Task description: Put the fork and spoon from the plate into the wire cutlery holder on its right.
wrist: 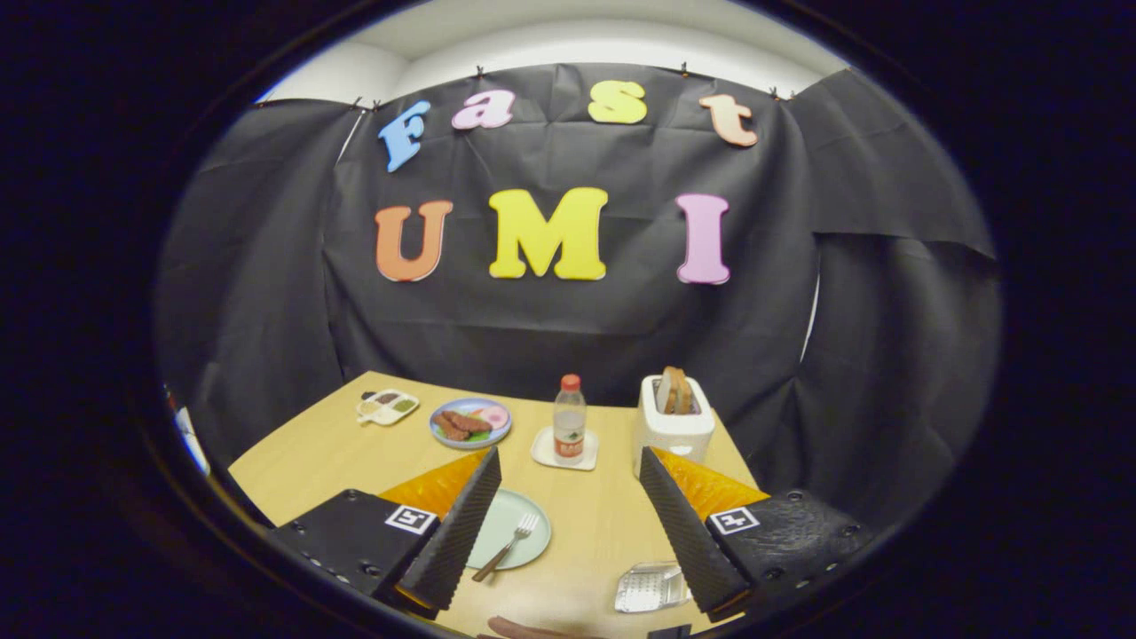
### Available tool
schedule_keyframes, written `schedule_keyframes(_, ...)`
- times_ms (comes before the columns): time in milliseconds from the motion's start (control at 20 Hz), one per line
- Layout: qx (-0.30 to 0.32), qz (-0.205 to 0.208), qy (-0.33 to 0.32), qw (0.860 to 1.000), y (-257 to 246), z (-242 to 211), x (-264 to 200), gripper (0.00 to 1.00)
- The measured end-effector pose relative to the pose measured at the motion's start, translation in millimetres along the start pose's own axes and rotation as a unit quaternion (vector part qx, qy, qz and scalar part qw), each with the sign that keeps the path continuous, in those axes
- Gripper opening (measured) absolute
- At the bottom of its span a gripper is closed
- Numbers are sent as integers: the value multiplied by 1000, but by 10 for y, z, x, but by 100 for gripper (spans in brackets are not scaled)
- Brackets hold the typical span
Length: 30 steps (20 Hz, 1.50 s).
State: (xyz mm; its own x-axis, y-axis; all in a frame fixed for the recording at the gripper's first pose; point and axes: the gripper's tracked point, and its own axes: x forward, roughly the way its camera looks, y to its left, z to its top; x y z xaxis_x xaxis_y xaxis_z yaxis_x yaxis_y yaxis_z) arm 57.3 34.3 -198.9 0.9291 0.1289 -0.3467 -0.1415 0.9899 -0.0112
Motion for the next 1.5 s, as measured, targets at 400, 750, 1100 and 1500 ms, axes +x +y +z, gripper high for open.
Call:
schedule_keyframes(400,-1,9,116,993,646,-1160,749,95)
schedule_keyframes(750,10,-2,184,983,1018,-1766,1316,91)
schedule_keyframes(1100,14,-2,212,977,1135,-2123,1439,84)
schedule_keyframes(1500,-3,-9,208,978,1171,-2125,1418,72)
